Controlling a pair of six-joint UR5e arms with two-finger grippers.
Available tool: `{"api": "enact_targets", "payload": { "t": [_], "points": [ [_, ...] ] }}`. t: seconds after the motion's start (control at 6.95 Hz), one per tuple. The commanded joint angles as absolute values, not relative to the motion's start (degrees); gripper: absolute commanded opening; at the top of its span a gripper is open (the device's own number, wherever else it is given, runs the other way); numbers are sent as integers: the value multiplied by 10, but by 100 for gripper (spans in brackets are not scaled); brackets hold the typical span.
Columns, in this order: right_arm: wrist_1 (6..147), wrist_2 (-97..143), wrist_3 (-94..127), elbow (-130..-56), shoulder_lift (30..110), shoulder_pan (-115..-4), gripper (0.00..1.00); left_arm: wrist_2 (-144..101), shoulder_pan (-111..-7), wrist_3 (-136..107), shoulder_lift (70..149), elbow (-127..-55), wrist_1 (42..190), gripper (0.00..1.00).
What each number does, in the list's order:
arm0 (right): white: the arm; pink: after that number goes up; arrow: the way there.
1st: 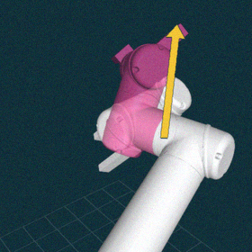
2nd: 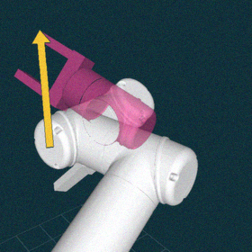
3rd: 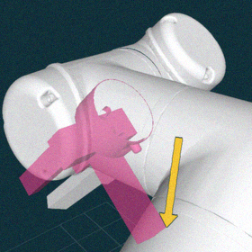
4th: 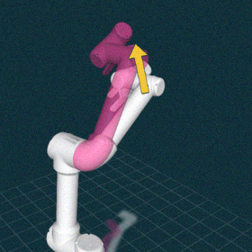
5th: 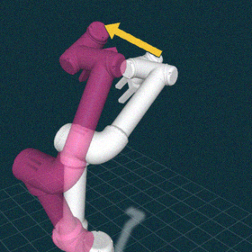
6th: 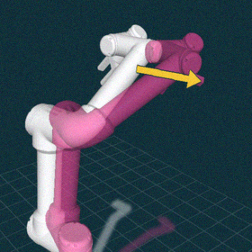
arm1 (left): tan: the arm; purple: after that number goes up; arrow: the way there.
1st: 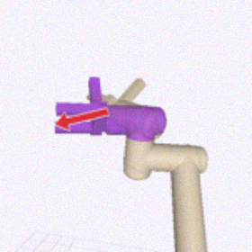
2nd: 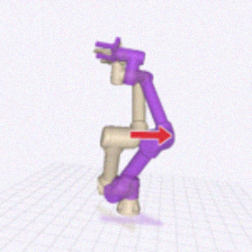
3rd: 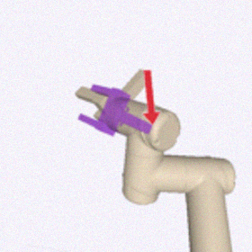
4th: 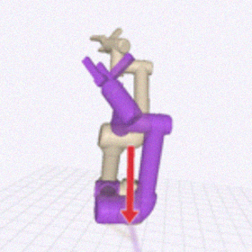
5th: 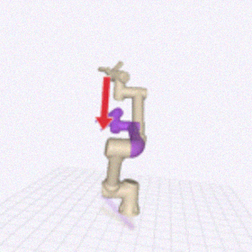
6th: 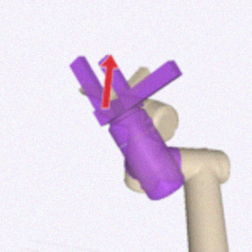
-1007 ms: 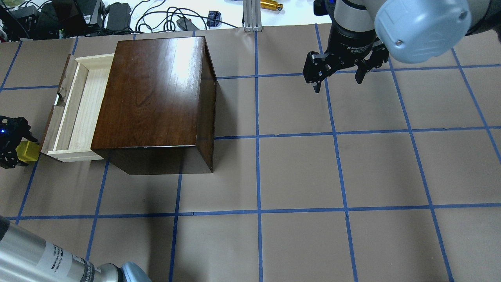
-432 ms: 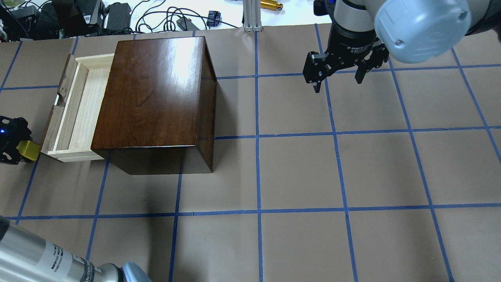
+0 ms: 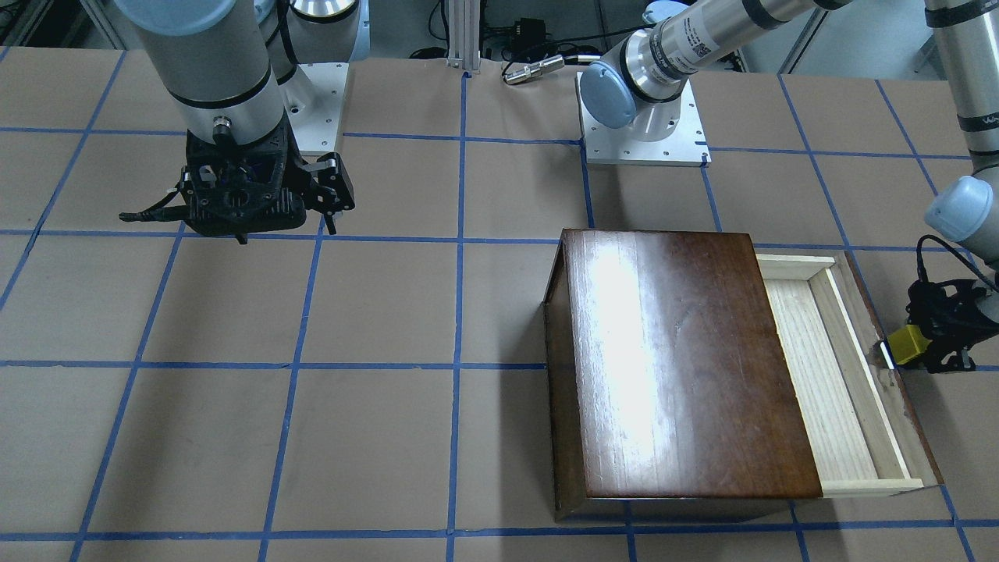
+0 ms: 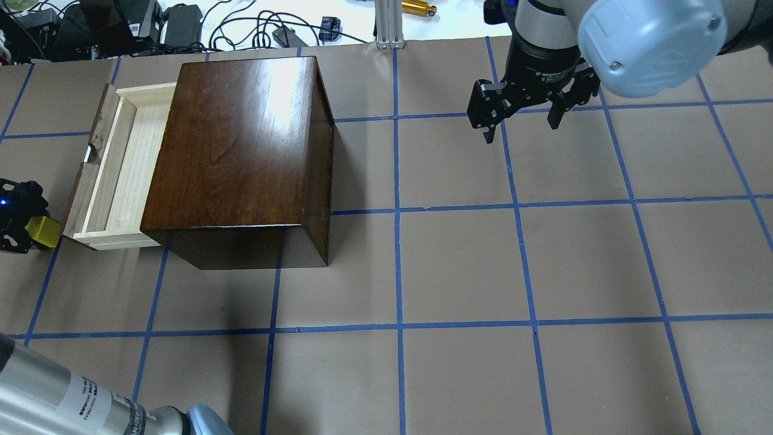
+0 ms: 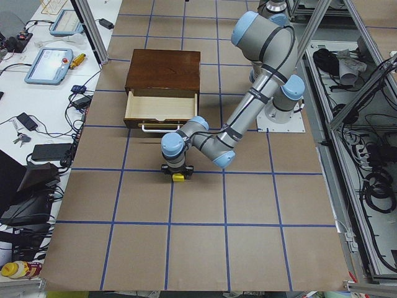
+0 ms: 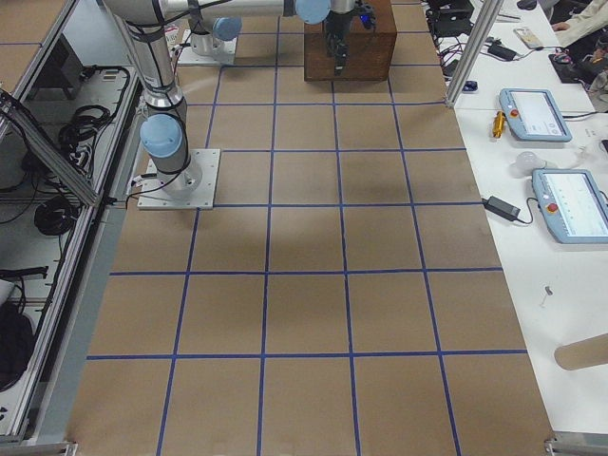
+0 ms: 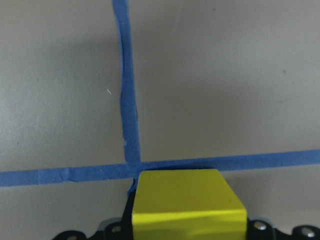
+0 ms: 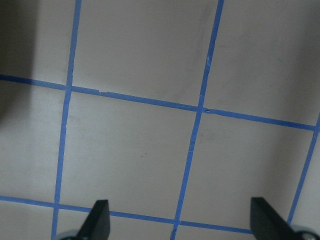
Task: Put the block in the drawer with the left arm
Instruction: 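Lift the yellow cube and carry it over the open drawer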
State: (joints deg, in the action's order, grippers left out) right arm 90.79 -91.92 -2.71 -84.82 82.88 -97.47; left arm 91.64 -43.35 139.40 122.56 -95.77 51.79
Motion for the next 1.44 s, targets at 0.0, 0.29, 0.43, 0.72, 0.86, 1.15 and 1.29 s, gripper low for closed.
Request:
{"api": "enact_targets", "payload": {
  "t": [0.0,0.29,0.43,0.72,0.86,1.15,1.29],
  "points": [
    [908,-919,-26,-848,829,-975,100,919,-436,1383,1195,-953,526,10],
    [908,-919,-27,-848,829,-975,100,914,-442,1327,1134,-918,634,7],
    [908,-919,-26,-848,829,-975,100,905,-452,1272,1109,-881,692,7],
    [908,-919,-26,-848,829,-975,100,908,-519,1206,1081,-839,760,3],
    [908,-919,-26,-848,829,-975,100,904,-548,1193,1078,-839,759,1],
    [908,-919,-26,-848,829,-975,100,879,-618,1145,1079,-841,759,0],
    [908,-919,-27,-848,829,-975,100,876,-647,1130,1089,-841,759,0]
  ]
}}
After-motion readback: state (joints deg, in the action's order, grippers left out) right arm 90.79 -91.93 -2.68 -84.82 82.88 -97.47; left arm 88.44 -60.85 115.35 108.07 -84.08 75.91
